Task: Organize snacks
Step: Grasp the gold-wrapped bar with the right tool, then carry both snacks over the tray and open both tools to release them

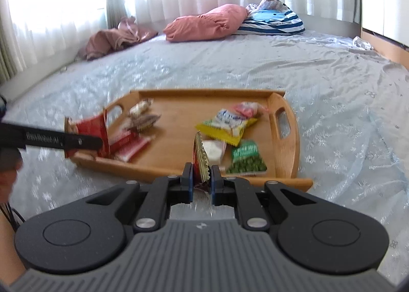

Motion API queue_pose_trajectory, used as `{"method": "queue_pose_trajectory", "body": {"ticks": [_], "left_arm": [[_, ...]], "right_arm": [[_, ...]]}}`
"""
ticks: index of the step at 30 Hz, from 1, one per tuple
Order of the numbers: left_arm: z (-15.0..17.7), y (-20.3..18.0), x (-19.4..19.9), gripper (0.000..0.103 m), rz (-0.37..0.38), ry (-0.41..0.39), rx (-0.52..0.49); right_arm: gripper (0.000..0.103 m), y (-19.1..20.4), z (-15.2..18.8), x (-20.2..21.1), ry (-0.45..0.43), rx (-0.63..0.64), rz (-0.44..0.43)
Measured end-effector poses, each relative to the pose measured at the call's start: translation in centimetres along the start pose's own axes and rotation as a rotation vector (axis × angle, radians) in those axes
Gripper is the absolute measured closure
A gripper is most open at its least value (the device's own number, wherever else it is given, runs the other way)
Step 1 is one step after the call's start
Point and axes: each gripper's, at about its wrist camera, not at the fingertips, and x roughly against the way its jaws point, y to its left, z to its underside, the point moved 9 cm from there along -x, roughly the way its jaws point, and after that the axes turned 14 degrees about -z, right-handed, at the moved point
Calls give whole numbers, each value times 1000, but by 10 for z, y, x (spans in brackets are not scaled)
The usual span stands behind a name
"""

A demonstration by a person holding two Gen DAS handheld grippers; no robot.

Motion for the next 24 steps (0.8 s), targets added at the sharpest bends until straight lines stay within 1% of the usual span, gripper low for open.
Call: {"method": "queue_pose_trajectory", "body": {"ticks": [4, 8, 12, 14, 17, 20, 24], "left_arm": [[-19, -2, -6, 43, 8, -9, 16], [-42, -9, -17, 43, -3, -33, 6], [-62, -17, -35, 43, -16, -44, 4], [-69, -21, -49, 43, -35, -38, -1], [-78, -24, -71, 43, -68, -12, -7], [-85, -26, -91, 43, -70, 18, 5], [-92, -31, -112, 43, -87, 28, -20]], "right_arm": [[88, -13, -23, -7, -27, -51, -10], [88, -32, -46, -23, -40, -93, 12], [88, -51, -68, -48, -39, -204, -50], [88, -57, -78, -65, -29, -242, -82], [88, -62, -89, -92, -13, -270, -95], [87, -66, -97, -118, -7, -296, -110], [87, -72, -99, -146, -4, -357, -122]]}}
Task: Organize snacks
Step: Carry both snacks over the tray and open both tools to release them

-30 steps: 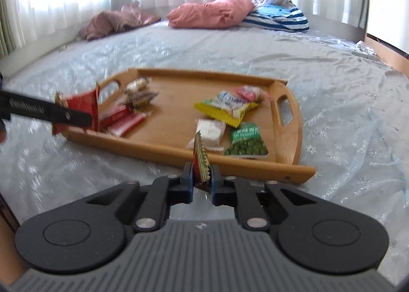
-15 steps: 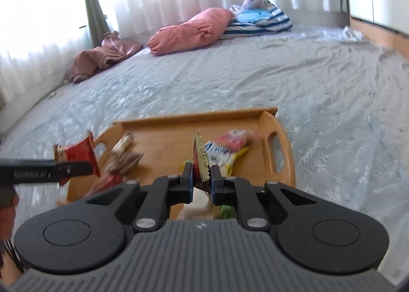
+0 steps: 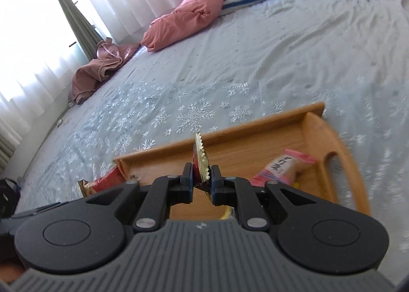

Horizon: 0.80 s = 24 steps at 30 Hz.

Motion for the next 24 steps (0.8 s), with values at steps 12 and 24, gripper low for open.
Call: {"method": "queue_pose_trajectory", "body": {"ticks": [12, 24], "left_arm": [[8, -12, -32, 43, -42, 36, -66], [9, -16, -30, 40, -51, 27, -84]], "right_arm": [[87, -18, 6, -32, 14, -94, -14], [76, -26, 12, -30, 28, -125, -6]]}}
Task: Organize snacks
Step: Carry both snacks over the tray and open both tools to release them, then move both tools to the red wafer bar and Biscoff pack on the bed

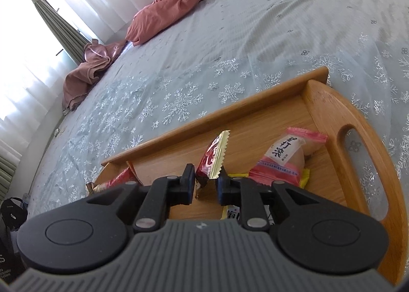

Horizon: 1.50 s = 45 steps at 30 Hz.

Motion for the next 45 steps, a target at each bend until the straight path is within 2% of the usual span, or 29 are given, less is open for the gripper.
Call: {"method": "queue_pose_trajectory", "body": {"ticks": [2, 4, 7, 8, 9, 15, 23, 31, 36, 42, 45], "left_arm": [[0, 1, 2, 39, -10, -2, 1], [1, 3, 3, 37, -13, 4, 6], [2, 7, 7, 32, -14, 4, 19], [2, 9, 9, 31, -10, 2, 20], [3, 10, 12, 29, -6, 0, 20], [5, 18, 34, 24, 6, -33, 14], [19, 28, 82, 20, 58, -89, -7], [59, 23, 134, 18, 130, -131, -98], [93, 13, 164, 17, 179, -145, -177], [137, -14, 191, 17, 247, -156, -350], [157, -27, 197, 19, 279, -131, -407]], "right_arm": [[76, 1, 0, 1, 4, 4, 10], [70, 1, 1, 2, 11, 14, 24], [57, 5, 2, 3, 19, 28, 28], [48, 7, 3, 4, 20, 31, 29], [44, 8, 4, 5, 22, 37, 28], [34, 23, 10, 17, 39, 121, 35], [25, 49, 27, 52, 51, 263, 27], [18, 72, 67, 97, 82, 422, 21], [16, 75, 96, 129, 84, 505, 33], [15, 64, 124, 165, 72, 563, 98], [15, 56, 137, 180, 75, 590, 137]]}}
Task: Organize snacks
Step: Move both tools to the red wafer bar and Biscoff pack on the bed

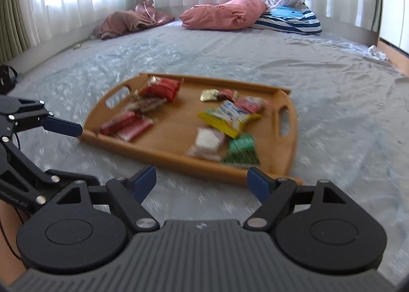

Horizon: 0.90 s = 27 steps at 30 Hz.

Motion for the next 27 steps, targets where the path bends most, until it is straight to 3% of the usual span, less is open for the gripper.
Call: {"method": "queue_pose_trajectory", "body": {"ticks": [7, 12, 16, 18, 23, 27], "left_arm": [[21, -36, 7, 25, 87, 19, -77], [29, -50, 0, 51, 116, 56, -88], [29, -55, -5, 56, 146, 68, -61], [29, -54, -9, 64, 157, 77, -33], [25, -42, -21, 73, 104, 86, 53], [21, -24, -29, 90, 10, 84, 108]], "right_arm": [[14, -1, 33, 21, 22, 25, 71], [14, 1, 49, 31, 8, -2, 79], [14, -5, 58, 34, 13, -33, 90], [14, -8, 62, 35, 17, -44, 93], [14, -9, 71, 32, 35, -49, 110], [14, -8, 75, 30, 43, -52, 107]]}}
